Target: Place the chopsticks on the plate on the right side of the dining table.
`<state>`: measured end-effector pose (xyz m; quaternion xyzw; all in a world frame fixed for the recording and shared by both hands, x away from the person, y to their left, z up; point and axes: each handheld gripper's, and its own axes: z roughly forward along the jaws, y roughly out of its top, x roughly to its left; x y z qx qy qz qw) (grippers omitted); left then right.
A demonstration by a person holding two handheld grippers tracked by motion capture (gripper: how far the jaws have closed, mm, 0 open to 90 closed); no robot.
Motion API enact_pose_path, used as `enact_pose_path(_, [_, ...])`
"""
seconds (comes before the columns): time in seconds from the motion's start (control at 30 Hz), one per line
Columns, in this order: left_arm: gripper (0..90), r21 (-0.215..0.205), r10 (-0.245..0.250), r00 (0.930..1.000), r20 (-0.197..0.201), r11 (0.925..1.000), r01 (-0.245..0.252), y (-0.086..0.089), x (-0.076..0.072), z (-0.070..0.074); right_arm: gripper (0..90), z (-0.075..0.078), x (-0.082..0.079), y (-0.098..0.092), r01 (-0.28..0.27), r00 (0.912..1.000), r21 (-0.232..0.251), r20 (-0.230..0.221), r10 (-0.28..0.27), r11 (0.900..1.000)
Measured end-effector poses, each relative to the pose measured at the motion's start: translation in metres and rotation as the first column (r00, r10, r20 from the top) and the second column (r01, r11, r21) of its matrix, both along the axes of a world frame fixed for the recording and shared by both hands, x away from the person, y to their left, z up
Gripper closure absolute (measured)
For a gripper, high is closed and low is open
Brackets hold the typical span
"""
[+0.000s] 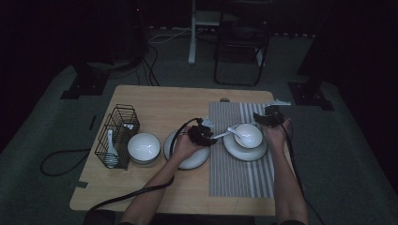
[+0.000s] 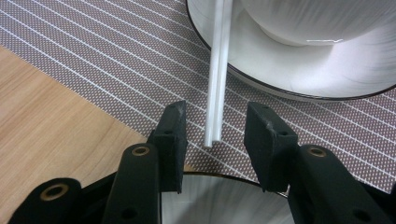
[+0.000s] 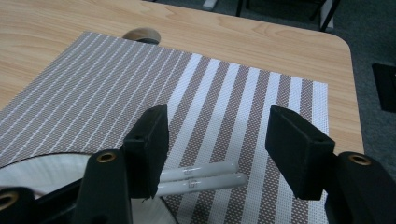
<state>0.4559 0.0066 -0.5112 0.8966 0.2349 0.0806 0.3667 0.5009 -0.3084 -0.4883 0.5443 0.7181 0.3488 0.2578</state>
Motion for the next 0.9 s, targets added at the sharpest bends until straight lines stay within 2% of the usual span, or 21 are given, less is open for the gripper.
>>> enact_pose_path(0.13, [60.1,0.004,-0.002,1.0,-0.004,1.0,0.002,0.0,0.001,-0.001,39.4,-0.004,0.005,0.001,0.009,0.9997,0.011,-0.022,-0.008,1.0])
enact_pose_path(0.43, [62.3,0.024,-0.008,0.9999,-0.007,0.9997,0.008,-0.005,0.001,-0.003,39.9,-0.012,0.009,0.004,0.005,0.9976,-0.02,-0.069,-0.007,1.0])
enact_pose_path(0.57, [67.1,0.039,-0.01,1.0,-0.001,0.9992,0.01,-0.008,0.001,-0.004,39.9,-0.015,0.011,0.005,0.003,0.9964,-0.025,-0.085,-0.005,1.0])
enact_pose_path(0.73, [79.6,0.052,0.006,0.9998,0.021,0.9986,-0.007,-0.008,0.002,-0.004,40.0,-0.017,0.011,0.006,0.002,0.995,-0.041,-0.1,-0.006,0.999])
enact_pose_path(0.9, [79.8,0.063,0.001,0.9996,0.027,0.998,-0.003,-0.011,0.002,-0.004,40.2,-0.016,0.009,0.006,-0.003,0.9945,-0.063,-0.104,-0.004,0.998])
